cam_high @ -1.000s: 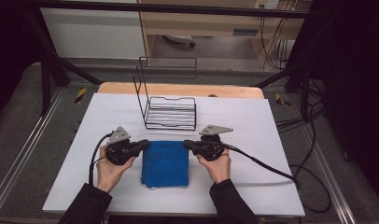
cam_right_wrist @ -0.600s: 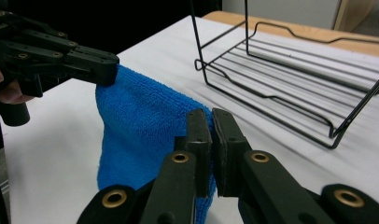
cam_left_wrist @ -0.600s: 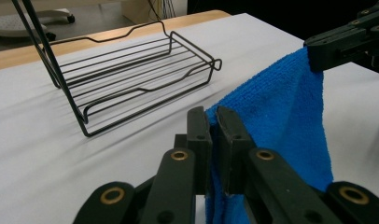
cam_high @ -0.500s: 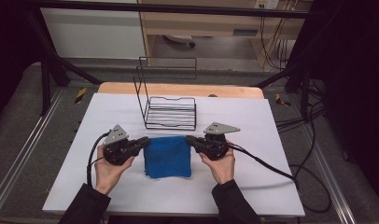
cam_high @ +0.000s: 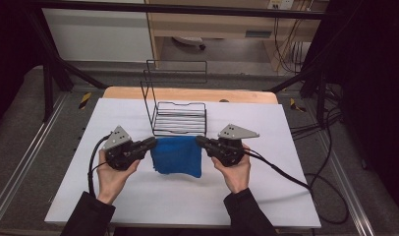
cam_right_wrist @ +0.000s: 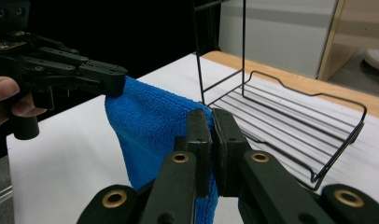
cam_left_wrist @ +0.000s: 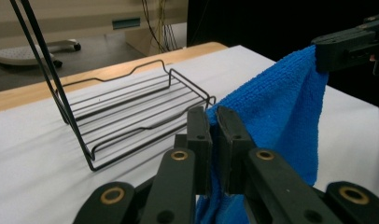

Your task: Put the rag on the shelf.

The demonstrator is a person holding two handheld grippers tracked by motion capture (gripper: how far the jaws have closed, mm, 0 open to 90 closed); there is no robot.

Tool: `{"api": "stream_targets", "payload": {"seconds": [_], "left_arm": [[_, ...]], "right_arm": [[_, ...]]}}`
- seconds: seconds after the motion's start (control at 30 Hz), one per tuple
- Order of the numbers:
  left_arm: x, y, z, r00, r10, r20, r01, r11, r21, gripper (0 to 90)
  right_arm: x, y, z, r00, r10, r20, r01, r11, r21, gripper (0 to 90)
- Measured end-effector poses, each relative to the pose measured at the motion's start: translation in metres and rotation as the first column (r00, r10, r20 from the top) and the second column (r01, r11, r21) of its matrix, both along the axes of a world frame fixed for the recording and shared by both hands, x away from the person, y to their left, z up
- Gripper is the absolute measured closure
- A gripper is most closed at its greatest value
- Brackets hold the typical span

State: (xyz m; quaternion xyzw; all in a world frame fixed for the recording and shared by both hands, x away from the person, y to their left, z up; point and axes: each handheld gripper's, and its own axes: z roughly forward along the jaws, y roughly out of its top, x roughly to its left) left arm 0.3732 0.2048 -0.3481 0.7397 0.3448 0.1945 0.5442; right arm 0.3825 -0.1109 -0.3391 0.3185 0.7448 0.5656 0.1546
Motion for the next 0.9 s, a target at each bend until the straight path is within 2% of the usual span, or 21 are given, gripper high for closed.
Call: {"api": "stream_targets", "payload": {"seconds": [0.2,0.57,0.9], "left_arm": [[-0.001,-0.001,0.01,0.9996,0.001,0.028,-0.001,0.9998,-0.018,84.3],[0.004,0.0,0.027,0.9968,0.018,0.077,-0.014,0.9985,-0.053,84.4],[0.01,0.0,0.048,0.9904,0.039,0.132,-0.027,0.9957,-0.089,84.4]], "right_arm": [[-0.001,-0.002,0.009,0.9993,-0.007,0.036,0.006,0.9997,0.024,86.9],[-0.001,-0.001,0.031,0.9951,-0.019,0.097,0.016,0.9992,0.035,86.9],[0.002,0.0,0.049,0.9895,-0.037,0.14,0.029,0.9978,0.06,86.9]]}}
